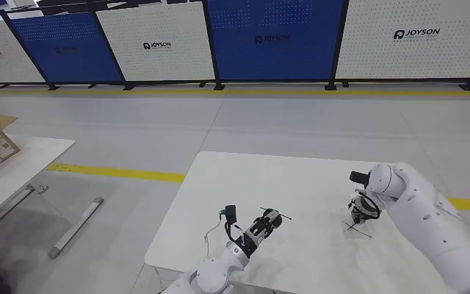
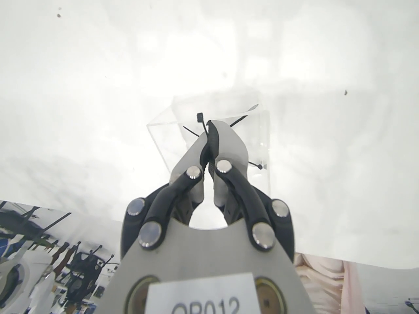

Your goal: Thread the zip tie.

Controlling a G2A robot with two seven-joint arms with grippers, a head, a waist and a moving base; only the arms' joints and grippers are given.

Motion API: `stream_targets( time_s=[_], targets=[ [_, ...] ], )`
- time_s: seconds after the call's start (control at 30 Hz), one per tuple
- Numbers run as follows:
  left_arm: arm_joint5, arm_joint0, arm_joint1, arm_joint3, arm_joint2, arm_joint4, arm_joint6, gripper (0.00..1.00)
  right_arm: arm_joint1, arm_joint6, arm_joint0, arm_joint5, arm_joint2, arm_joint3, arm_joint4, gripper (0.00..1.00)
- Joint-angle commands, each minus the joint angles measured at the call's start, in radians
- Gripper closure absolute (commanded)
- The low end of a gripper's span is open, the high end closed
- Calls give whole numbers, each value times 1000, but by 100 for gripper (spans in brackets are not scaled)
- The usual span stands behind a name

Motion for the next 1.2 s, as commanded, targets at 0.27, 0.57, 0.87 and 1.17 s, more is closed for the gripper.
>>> stream_targets(
  time_s=[0.27, 0.57, 0.87, 1.17],
  targets=[
    [0, 0, 0, 0, 0, 0, 0, 100, 126, 67, -231, 0, 261, -378, -148, 100],
    [0, 0, 0, 0, 0, 0, 0, 100, 168, 44, -397, 0, 459, -584, -195, 100],
    [0, 0, 0, 0, 0, 0, 0, 100, 168, 44, -397, 0, 459, -584, -195, 100],
    [0, 0, 0, 0, 0, 0, 0, 100, 178, -91, -506, 0, 571, -727, -200, 100]
  ],
)
